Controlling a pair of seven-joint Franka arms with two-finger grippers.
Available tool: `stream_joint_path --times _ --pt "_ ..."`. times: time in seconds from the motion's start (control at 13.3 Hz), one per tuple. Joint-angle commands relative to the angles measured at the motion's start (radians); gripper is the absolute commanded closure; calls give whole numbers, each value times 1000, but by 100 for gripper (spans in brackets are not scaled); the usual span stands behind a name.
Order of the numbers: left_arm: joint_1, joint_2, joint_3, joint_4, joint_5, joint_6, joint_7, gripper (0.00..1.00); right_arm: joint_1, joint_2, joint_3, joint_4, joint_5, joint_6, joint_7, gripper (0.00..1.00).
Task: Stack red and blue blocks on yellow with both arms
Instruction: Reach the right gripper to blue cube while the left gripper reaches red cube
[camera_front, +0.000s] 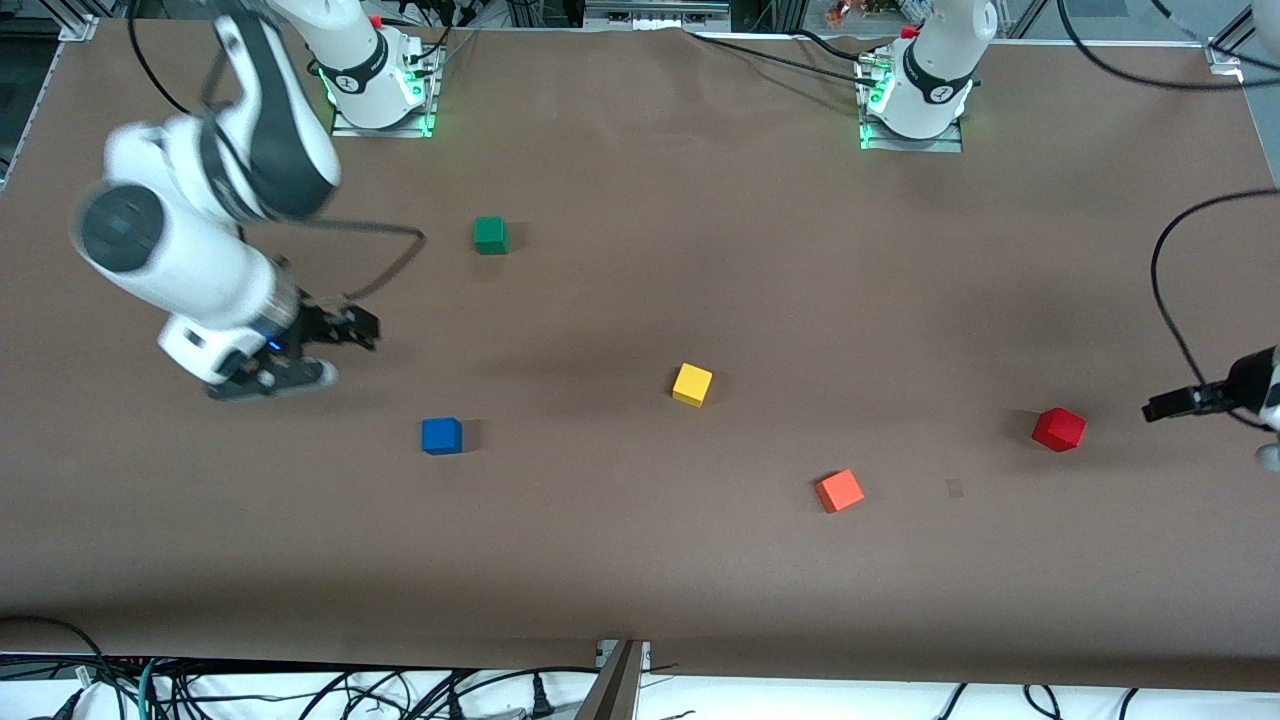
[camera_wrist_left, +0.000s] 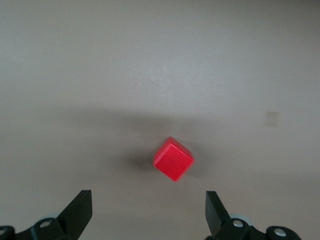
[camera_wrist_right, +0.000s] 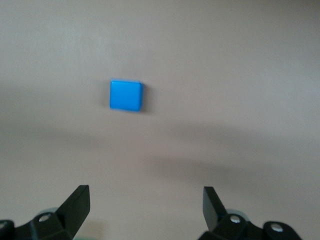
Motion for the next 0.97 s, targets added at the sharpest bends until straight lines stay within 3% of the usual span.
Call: stream_joint_path --times 0.0,0.38,0.75,0.82,0.9 --pt "-2 101 -23 34 16 74 24 0 33 140 -3 66 9 141 33 0" --pt "-13 207 -38 26 13 154 312 0 33 314 -3 121 14 278 41 0" --pt "-17 218 -40 -11 14 157 432 0 62 377 -2 123 63 364 84 1" --pt "-17 218 -40 -11 14 157 446 10 62 383 -2 121 63 371 84 4" --pt "-19 216 -40 -11 17 151 465 62 62 385 -2 120 63 372 84 11"
